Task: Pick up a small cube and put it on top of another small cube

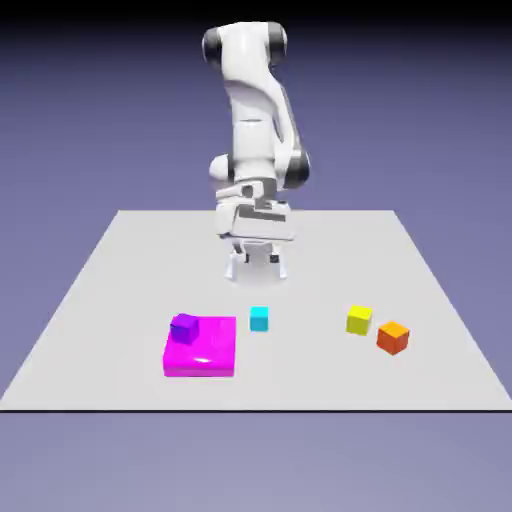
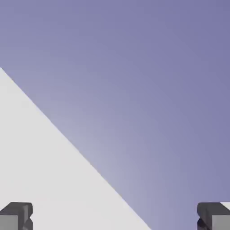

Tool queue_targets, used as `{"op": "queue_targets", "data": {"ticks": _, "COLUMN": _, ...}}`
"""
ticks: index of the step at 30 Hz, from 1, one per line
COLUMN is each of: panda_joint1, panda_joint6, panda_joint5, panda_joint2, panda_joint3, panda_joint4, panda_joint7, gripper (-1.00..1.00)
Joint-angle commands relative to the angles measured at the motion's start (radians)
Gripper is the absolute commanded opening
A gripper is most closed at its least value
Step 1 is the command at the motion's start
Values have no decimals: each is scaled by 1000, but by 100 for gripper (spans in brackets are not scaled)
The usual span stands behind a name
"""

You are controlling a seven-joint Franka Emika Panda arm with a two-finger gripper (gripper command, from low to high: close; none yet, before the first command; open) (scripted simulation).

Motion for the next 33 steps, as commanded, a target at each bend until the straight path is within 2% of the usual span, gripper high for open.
{"op": "queue_targets", "data": {"ticks": 1, "panda_joint1": 10, "panda_joint6": -5, "panda_joint5": -7, "panda_joint2": 5, "panda_joint3": -12, "panda_joint4": -4, "panda_joint7": -44, "gripper": 0}}
{"op": "queue_targets", "data": {"ticks": 33, "panda_joint1": 334, "panda_joint6": -171, "panda_joint5": -231, "panda_joint2": 171, "panda_joint3": -411, "panda_joint4": -133, "panda_joint7": -1435, "gripper": 0}}
